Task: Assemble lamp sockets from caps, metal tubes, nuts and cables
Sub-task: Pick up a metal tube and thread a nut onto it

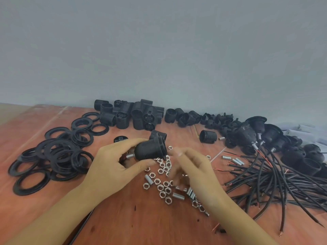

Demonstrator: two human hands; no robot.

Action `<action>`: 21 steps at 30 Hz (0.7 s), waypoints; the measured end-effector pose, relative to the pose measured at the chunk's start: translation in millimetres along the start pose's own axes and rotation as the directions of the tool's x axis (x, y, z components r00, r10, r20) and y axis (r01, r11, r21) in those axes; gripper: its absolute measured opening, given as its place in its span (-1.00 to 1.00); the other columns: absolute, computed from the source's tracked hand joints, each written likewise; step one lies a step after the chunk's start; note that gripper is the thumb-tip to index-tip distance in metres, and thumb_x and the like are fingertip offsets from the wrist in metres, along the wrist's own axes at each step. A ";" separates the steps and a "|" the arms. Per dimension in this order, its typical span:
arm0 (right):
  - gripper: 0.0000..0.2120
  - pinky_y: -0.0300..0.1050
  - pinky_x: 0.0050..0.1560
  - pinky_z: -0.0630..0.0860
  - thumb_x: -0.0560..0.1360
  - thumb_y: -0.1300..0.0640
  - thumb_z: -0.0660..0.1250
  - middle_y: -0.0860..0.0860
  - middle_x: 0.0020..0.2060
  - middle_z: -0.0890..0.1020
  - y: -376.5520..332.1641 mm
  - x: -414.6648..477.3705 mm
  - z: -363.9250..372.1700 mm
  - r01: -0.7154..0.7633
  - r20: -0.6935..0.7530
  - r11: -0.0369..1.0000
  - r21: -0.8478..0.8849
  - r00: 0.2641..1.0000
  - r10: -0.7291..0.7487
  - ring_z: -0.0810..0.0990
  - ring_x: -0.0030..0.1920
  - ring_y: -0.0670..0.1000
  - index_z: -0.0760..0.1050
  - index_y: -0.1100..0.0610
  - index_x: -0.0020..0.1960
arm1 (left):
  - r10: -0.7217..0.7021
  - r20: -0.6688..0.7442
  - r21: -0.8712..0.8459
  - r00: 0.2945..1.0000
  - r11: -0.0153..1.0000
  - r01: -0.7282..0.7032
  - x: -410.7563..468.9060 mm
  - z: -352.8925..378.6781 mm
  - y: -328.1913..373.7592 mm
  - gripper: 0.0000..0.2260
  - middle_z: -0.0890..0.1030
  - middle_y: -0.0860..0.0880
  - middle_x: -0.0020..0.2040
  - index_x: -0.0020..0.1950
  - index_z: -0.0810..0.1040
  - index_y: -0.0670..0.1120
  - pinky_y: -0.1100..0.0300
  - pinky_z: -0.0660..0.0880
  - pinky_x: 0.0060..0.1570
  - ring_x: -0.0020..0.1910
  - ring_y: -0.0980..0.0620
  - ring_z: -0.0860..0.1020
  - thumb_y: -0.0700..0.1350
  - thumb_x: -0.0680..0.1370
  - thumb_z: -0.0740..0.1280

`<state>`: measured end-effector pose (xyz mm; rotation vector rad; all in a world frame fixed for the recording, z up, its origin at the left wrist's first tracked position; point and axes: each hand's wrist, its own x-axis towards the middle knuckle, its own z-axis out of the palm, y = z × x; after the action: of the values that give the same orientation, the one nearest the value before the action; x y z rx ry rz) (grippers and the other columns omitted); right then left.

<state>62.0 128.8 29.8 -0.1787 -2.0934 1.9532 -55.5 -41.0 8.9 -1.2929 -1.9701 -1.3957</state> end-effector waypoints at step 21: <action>-0.77 -0.30 -0.59 0.27 0.45 -0.16 0.44 -0.02 -0.23 0.55 -93.2 78.5 -109.4 0.027 -0.499 0.949 -0.314 0.846 -0.189 0.37 -0.58 -0.15 0.49 -0.07 -0.04 | -0.106 0.123 0.037 0.987 0.994 0.102 -3.6 -3.1 -5.2 -0.63 0.60 0.05 -0.34 0.13 0.65 0.04 0.41 0.36 -0.39 -0.44 0.14 0.52 0.13 0.62 0.09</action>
<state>26.4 247.4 137.0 -0.5713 -1.9470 1.3120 -58.7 -45.8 4.8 -1.3096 -2.1618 -1.3563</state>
